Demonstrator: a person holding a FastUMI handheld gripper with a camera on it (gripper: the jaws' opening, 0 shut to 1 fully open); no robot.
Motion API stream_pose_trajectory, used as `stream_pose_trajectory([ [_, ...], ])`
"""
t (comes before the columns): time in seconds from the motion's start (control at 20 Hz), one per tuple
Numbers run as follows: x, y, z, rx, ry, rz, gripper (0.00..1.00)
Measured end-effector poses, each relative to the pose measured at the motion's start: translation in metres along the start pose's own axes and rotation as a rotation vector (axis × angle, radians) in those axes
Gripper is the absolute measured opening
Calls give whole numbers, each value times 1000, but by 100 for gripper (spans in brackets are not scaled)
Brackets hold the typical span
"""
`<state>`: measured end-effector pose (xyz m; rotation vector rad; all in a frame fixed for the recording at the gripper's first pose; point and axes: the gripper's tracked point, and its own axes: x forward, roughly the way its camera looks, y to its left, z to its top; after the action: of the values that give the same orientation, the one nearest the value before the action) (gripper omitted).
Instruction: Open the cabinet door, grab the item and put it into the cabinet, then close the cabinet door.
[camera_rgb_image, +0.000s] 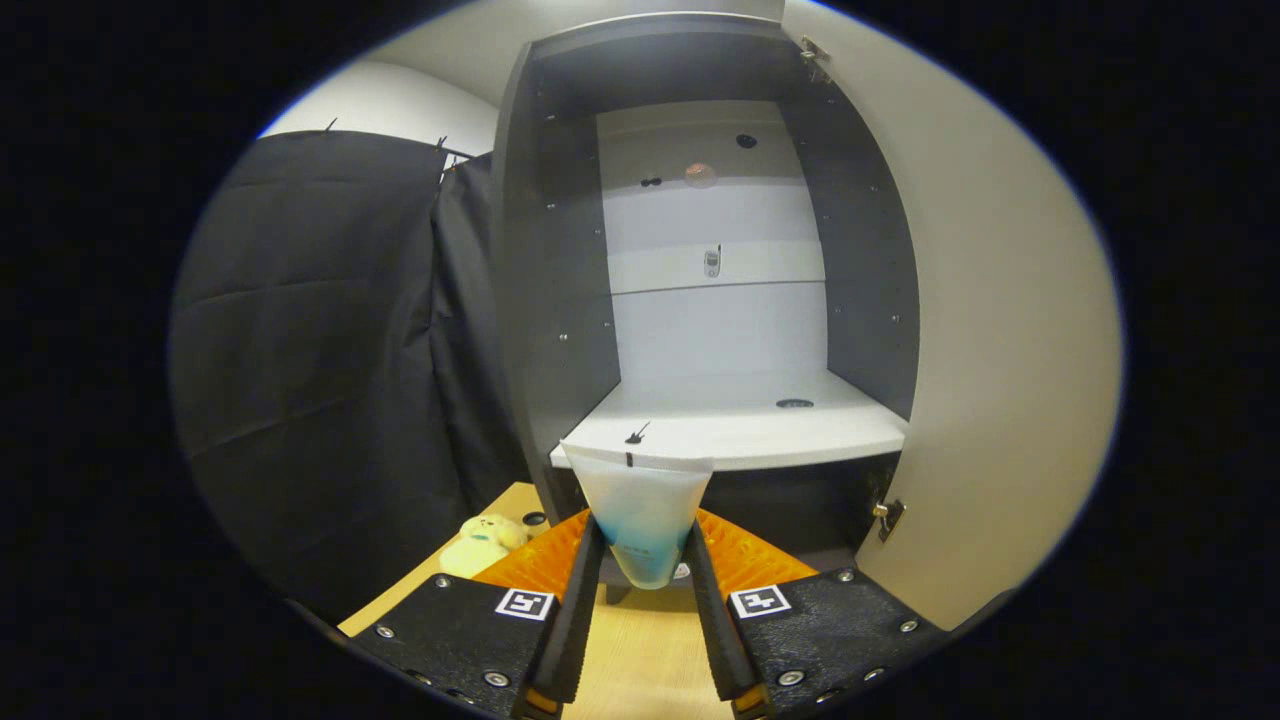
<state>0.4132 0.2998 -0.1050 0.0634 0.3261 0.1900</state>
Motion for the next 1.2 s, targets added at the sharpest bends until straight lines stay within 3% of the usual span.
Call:
stream_pose_trajectory([
  [0.65,104,-8,81,37,17,-3,50],
  [0.9,144,-10,73,24,101,-11,50],
  [1.2,156,-15,58,1,146,-38,51],
])
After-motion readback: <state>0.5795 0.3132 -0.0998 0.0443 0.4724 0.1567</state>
